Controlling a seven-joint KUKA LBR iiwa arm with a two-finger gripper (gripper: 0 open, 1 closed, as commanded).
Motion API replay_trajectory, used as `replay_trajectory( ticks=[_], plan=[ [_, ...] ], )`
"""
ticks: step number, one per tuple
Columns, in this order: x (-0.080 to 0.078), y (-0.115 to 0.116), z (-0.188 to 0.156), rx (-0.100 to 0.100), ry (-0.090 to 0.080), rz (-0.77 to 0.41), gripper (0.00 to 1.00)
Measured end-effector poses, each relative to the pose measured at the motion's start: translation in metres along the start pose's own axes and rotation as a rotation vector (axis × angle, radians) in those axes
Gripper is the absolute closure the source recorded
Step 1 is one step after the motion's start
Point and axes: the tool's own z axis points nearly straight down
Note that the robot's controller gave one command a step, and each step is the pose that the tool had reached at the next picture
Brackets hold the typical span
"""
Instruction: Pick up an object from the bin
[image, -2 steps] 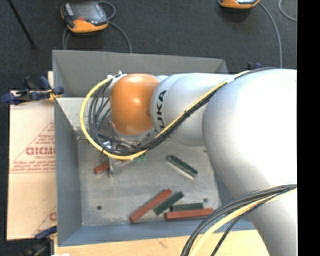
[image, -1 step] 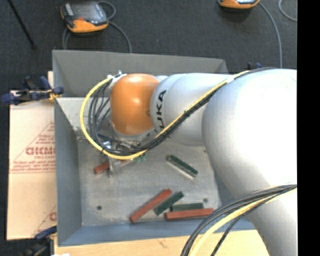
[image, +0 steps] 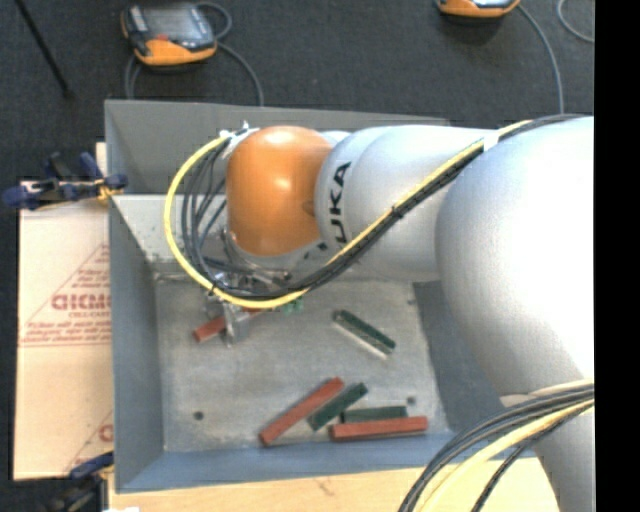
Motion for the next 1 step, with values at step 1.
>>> replay_trajectory(
  ticks=[1],
  plan=[
    [-0.0215,-0.0068,-0.1207,-0.001,-0.009,-0.109,1.00]
  ],
)
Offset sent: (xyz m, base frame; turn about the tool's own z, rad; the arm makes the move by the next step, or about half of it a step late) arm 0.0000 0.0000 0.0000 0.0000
